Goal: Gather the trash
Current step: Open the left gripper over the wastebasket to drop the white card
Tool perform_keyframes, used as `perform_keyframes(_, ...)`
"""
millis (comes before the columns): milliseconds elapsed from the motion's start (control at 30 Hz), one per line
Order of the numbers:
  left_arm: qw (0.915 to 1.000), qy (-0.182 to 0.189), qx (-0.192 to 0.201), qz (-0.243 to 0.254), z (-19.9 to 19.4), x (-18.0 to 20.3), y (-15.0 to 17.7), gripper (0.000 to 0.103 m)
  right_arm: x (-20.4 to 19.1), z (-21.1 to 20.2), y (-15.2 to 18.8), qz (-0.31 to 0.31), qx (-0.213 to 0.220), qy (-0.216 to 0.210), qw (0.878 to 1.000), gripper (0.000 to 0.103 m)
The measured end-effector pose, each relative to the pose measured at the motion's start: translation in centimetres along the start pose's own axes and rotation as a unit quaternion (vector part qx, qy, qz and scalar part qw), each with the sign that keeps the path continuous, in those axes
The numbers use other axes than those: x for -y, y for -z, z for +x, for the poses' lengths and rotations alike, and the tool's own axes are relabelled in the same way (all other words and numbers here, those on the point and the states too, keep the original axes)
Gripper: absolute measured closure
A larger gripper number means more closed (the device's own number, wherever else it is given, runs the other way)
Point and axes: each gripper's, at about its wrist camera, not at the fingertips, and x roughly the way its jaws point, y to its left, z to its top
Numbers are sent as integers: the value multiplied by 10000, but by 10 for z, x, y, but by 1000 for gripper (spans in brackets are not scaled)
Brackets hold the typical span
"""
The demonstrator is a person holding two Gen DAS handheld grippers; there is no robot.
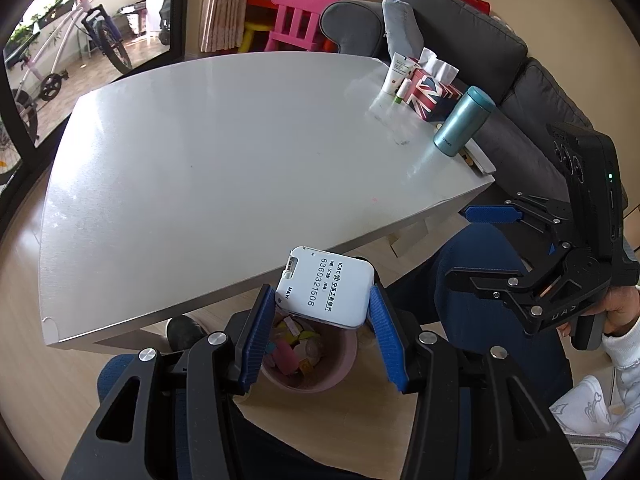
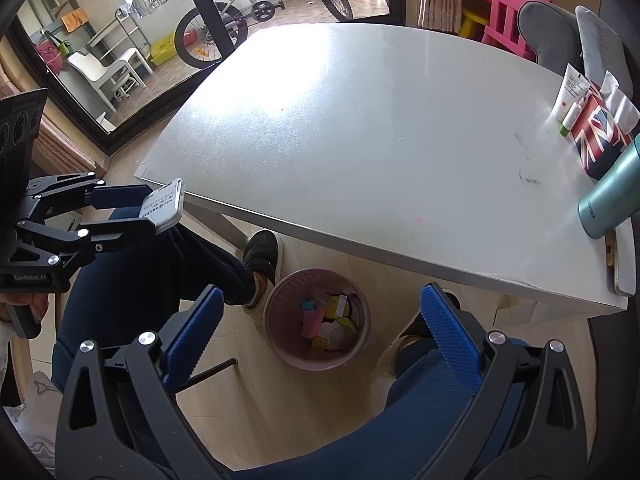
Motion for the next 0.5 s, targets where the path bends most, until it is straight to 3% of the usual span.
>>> perform_keyframes(500, 9996, 155, -185, 139, 8, 11, 4, 55, 10, -5, -1, 150, 94, 36, 9998, 6)
